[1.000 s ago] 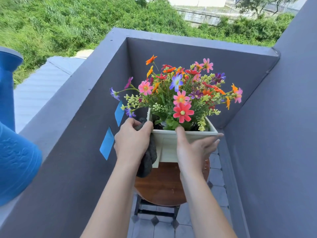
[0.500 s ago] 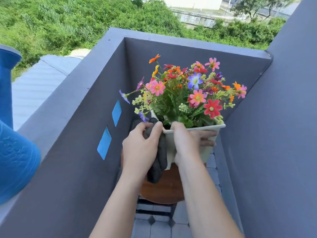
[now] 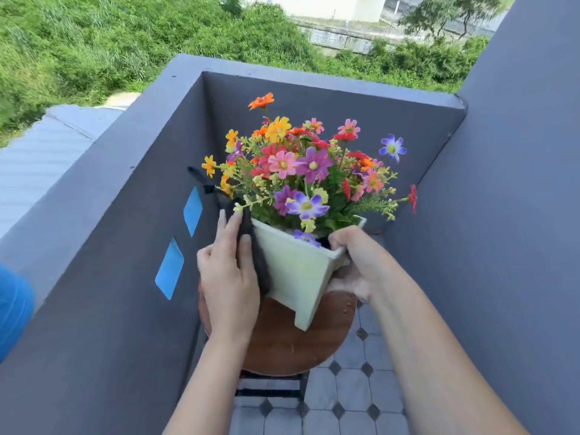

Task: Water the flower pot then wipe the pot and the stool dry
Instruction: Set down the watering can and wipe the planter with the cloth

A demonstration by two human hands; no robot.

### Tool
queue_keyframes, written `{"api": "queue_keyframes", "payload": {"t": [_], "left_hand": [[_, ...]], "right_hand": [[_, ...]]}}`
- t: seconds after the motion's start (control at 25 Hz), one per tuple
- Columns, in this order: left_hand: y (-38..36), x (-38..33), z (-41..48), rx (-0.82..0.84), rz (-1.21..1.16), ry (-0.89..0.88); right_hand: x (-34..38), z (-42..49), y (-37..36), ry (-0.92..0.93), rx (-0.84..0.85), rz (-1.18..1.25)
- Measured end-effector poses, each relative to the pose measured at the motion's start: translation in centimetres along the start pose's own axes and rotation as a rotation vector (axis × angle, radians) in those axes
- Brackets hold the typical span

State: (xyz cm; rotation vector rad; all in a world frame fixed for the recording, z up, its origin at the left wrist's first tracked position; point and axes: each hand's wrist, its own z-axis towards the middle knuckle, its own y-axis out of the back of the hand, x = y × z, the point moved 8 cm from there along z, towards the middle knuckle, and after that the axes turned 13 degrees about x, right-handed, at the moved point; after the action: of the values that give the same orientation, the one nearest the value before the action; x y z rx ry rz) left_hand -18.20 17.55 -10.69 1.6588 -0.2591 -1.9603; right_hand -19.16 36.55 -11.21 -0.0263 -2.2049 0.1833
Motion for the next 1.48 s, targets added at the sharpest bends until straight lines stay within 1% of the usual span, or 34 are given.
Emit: {"api": "queue_keyframes", "payload": {"t": [0.04,0.08,0.2,0.24,0.28,0.4,0.48,0.52,0.56,0.6,0.68,0.72,0.76,0.88,0.92,0.96,1.0,1.12,1.16,1.2,1.24,1.28,1.4,1.44,1.48], "left_hand": [[-0.2,0.5,0.1,0.0,-0.04,0.036],[-0.4,-0.4,-0.3,0.002,-0.03,-0.023],[-2.9,-4.6,-3.5,0.038,0.125,-0.361],[-3.8,-5.2,-4.2,0.051,0.16,-0.435],[-4.5,-5.6,-4.4,0.054,0.172,-0.466],[-5.0,-6.3,-4.4,0.018,0.163,-0.465],[-5.0,-6.4,-4.5,0.004,0.224,-0.491],[-4.7,-5.6,-4.1,-0.025,0.277,-0.474],[-4.1,-4.3,-3.3,-0.064,0.302,-0.413],[-3.0,-2.4,-2.1,-0.1,0.284,-0.295],[-1.3,1.3,-0.4,-0.167,0.153,-0.007],[-1.2,2.1,-0.5,-0.179,0.117,0.06],[-1.7,1.7,-1.2,-0.172,0.114,0.025],[-5.3,-2.3,-5.4,-0.046,0.222,-0.334],[-6.2,-2.9,-6.4,-0.009,0.27,-0.429],[-6.4,-3.0,-6.5,0.003,0.302,-0.48],[-6.0,-2.3,-6.0,-0.023,0.318,-0.463],[-3.5,1.7,-3.9,-0.175,0.25,-0.145],[-3.3,2.3,-4.0,-0.202,0.225,-0.084],[-3.7,2.0,-4.5,-0.199,0.21,-0.074],[-4.6,1.3,-5.4,-0.166,0.211,-0.107],[-5.6,0.0,-6.6,-0.118,0.226,-0.178],[-7.0,-3.2,-8.6,-0.011,0.275,-0.455],[-6.9,-3.3,-8.4,-0.003,0.284,-0.497],[-6.7,-2.7,-7.9,-0.01,0.297,-0.476]], "right_hand": [[0.2,0.1,0.1,-0.01,-0.006,-0.026],[0.5,0.0,0.3,-0.02,-0.019,-0.057],[0.8,1.1,1.0,-0.048,-0.04,-0.096],[1.0,1.2,1.0,-0.05,-0.046,-0.108],[0.9,1.6,1.2,-0.048,-0.04,-0.114],[0.9,1.9,1.5,-0.056,-0.032,-0.137],[0.9,2.2,1.8,-0.044,-0.033,-0.142],[0.7,2.4,2.0,-0.046,-0.03,-0.153],[0.6,2.4,2.1,-0.061,-0.032,-0.171],[0.3,2.5,2.3,-0.075,-0.032,-0.187],[0.2,2.6,2.5,-0.088,-0.029,-0.209],[0.3,2.7,2.6,-0.084,-0.033,-0.209],[0.4,2.9,2.6,-0.075,-0.033,-0.205],[0.7,3.3,2.9,-0.057,-0.037,-0.21],[0.7,3.4,3.0,-0.055,-0.033,-0.207],[0.6,3.5,3.1,-0.051,-0.023,-0.201],[0.4,3.5,3.1,-0.051,-0.008,-0.196],[0.1,3.6,3.1,-0.056,0.005,-0.178],[0.1,3.7,3.0,-0.057,-0.001,-0.179],[0.1,3.7,2.9,-0.056,-0.004,-0.187],[0.3,3.7,2.7,-0.05,0.0,-0.198],[0.4,3.7,2.7,-0.041,0.003,-0.198],[0.7,3.6,2.5,-0.022,0.037,-0.154],[0.7,3.5,2.5,-0.025,0.052,-0.147],[0.7,3.5,2.4,-0.033,0.058,-0.147]]}}
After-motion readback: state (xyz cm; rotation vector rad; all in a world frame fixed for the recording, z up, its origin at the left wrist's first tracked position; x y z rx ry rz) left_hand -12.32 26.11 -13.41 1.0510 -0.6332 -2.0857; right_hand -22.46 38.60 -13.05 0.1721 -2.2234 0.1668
